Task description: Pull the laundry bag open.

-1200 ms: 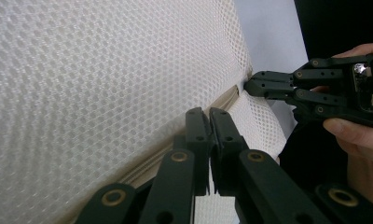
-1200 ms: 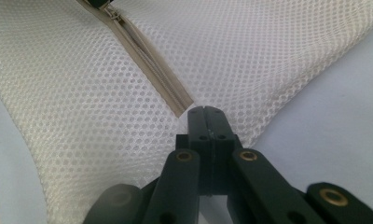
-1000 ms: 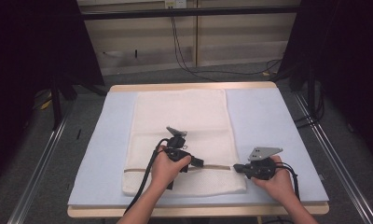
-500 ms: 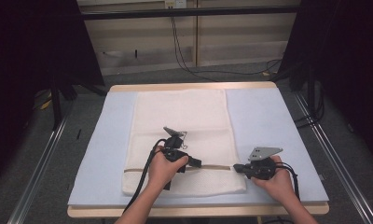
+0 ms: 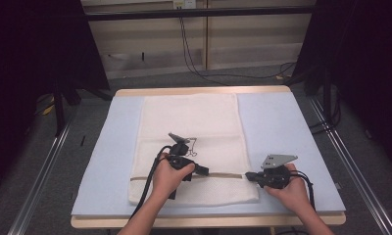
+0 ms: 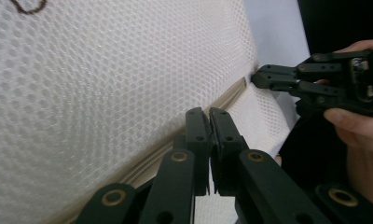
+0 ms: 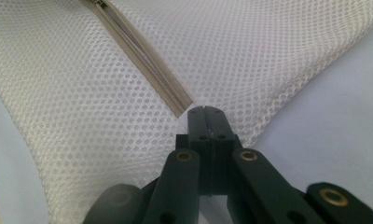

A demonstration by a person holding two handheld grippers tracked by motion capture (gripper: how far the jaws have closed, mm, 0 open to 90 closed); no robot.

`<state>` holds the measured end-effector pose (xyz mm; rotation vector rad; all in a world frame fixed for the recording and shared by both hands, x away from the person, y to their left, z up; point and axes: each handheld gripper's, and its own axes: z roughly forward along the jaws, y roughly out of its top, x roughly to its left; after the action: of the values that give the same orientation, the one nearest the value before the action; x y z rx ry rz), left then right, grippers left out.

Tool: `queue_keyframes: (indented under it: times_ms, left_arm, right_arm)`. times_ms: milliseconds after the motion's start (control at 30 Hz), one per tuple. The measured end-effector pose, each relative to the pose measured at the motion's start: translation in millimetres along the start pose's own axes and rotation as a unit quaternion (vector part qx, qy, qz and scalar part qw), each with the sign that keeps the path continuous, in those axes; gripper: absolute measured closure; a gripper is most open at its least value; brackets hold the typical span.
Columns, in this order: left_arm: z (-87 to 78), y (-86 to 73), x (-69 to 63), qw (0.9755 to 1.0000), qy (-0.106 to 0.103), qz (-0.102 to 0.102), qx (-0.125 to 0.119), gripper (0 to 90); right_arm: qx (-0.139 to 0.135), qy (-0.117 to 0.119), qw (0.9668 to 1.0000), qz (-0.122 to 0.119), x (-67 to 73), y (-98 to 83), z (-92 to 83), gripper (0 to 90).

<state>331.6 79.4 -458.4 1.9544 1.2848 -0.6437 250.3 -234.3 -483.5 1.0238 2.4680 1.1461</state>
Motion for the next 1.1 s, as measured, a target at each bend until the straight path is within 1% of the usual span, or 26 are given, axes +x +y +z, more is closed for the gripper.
queue_keyframes:
  times_ms: [33, 67, 167, 200, 233, 267, 300, 367, 400, 433, 467, 500, 533, 567, 600, 633, 667, 800, 833, 867, 933, 967, 1000, 1033, 1067, 1100]
  left_arm:
    - [0.0, -0.3, -0.5, 1.0000, 0.006, -0.002, -0.005, 87.5]
    - [-1.5, 0.0, 0.4, 1.0000, 0.004, 0.002, 0.000, 87.5]
    - [-3.2, 0.4, 1.5, 1.0000, 0.003, -0.002, 0.000, 87.5]
    - [-4.1, 0.3, 2.0, 1.0000, 0.008, -0.002, -0.001, 87.5]
    - [-4.6, 0.2, 2.4, 1.0000, 0.005, -0.003, -0.002, 87.5]
    - [-5.4, -0.2, 2.7, 1.0000, 0.009, -0.001, -0.002, 87.5]
    - [-6.1, -0.5, 3.0, 1.0000, 0.002, -0.003, -0.002, 87.5]
    - [-7.8, -1.2, 3.6, 1.0000, 0.009, 0.003, 0.000, 87.5]
    - [-8.4, -1.7, 3.4, 1.0000, 0.004, -0.003, -0.002, 87.5]
    - [-10.1, -1.7, 4.6, 0.9999, 0.010, 0.002, 0.001, 87.5]
    - [-10.8, -2.1, 4.9, 1.0000, 0.006, -0.003, -0.002, 87.5]
    - [-13.0, -2.0, 6.5, 0.9999, 0.013, -0.001, -0.001, 87.5]
    - [-13.6, -2.4, 7.4, 0.9999, 0.013, 0.001, -0.003, 87.5]
    - [-14.7, -3.0, 7.8, 0.9999, 0.012, -0.004, -0.004, 87.5]
    - [-15.6, -3.4, 9.2, 1.0000, 0.009, -0.003, -0.002, 87.5]
    - [-16.7, -3.9, 10.0, 0.9999, 0.013, -0.004, -0.006, 87.5]
    - [-18.1, -4.7, 10.2, 0.9999, 0.014, -0.007, -0.005, 87.5]
    - [-23.6, -6.8, 12.4, 0.9999, 0.013, -0.003, -0.006, 87.5]
    - [-25.5, -7.3, 12.7, 0.9998, 0.017, -0.004, -0.008, 87.5]
    - [-27.1, -7.9, 13.3, 0.9998, 0.014, -0.006, -0.010, 87.5]
    - [-30.1, -8.9, 14.7, 0.9997, 0.020, -0.008, -0.012, 87.5]
    - [-32.2, -9.1, 16.6, 0.9997, 0.020, -0.004, -0.011, 87.5]
    - [-33.5, -9.6, 17.4, 0.9997, 0.018, -0.009, -0.012, 87.5]
    - [-34.9, -10.2, 18.8, 0.9996, 0.022, -0.008, -0.013, 87.5]
    - [-36.2, -10.9, 20.2, 0.9997, 0.020, -0.010, -0.014, 87.5]
    - [-37.0, -11.4, 21.2, 0.9996, 0.022, -0.009, -0.013, 87.5]
  right_arm:
    - [0.000, 0.000, 1.0000, 0.000, 0.0, 0.0, 0.0, 90.0]
    - [0.000, 0.000, 1.0000, 0.000, 0.0, 0.1, 0.0, 90.0]
    - [0.000, 0.000, 1.0000, 0.001, 0.0, 0.1, 0.0, 90.0]
    - [0.000, 0.000, 1.0000, 0.001, 0.0, 0.0, 0.0, 90.0]
    - [0.000, 0.000, 1.0000, 0.000, 0.0, 0.0, 0.0, 90.0]
    - [0.001, 0.000, 1.0000, 0.000, 0.1, 0.1, 0.0, 90.0]
    - [0.001, -0.001, 1.0000, -0.002, 0.1, 0.3, 0.1, 90.0]
    - [0.001, -0.001, 1.0000, -0.002, 0.4, 0.4, 0.0, 90.0]
    - [0.000, -0.001, 1.0000, -0.002, 0.4, 0.2, 0.0, 90.0]
    - [0.001, -0.003, 1.0000, -0.001, 0.6, 0.0, -0.1, 90.0]
    - [0.000, -0.003, 1.0000, -0.001, 0.4, 0.0, -0.1, 90.0]
    - [0.000, -0.002, 1.0000, -0.001, 0.4, 0.0, 0.0, 90.0]
    - [0.000, 0.000, 1.0000, 0.000, 0.2, -0.1, 0.0, 90.0]
    - [0.000, 0.000, 1.0000, 0.000, -0.1, -0.1, 0.0, 90.0]
    - [-0.001, 0.000, 1.0000, 0.001, -0.1, -0.1, 0.1, 90.0]
    - [0.000, 0.000, 1.0000, 0.000, -0.3, -0.1, 0.1, 90.0]
    - [-0.001, 0.000, 1.0000, 0.001, -0.2, -0.1, 0.1, 90.0]
    - [-0.001, 0.000, 1.0000, 0.001, -0.3, -0.2, 0.1, 90.0]
    - [-0.001, 0.000, 1.0000, 0.001, -0.3, -0.2, 0.1, 90.0]
    - [-0.002, -0.001, 1.0000, 0.001, -0.2, -0.3, 0.1, 90.0]
    - [-0.001, -0.002, 1.0000, 0.001, -0.2, -0.2, 0.0, 90.0]
    - [-0.001, -0.002, 1.0000, 0.001, -0.2, -0.2, 0.0, 90.0]
    - [-0.001, -0.002, 1.0000, 0.001, -0.2, -0.2, 0.0, 90.0]
    - [-0.002, -0.001, 1.0000, 0.002, -0.2, -0.3, 0.1, 90.0]
    - [-0.002, -0.001, 1.0000, 0.001, -0.2, -0.3, 0.2, 90.0]
    - [-0.001, -0.003, 1.0000, 0.002, 0.0, -0.3, 0.0, 90.0]
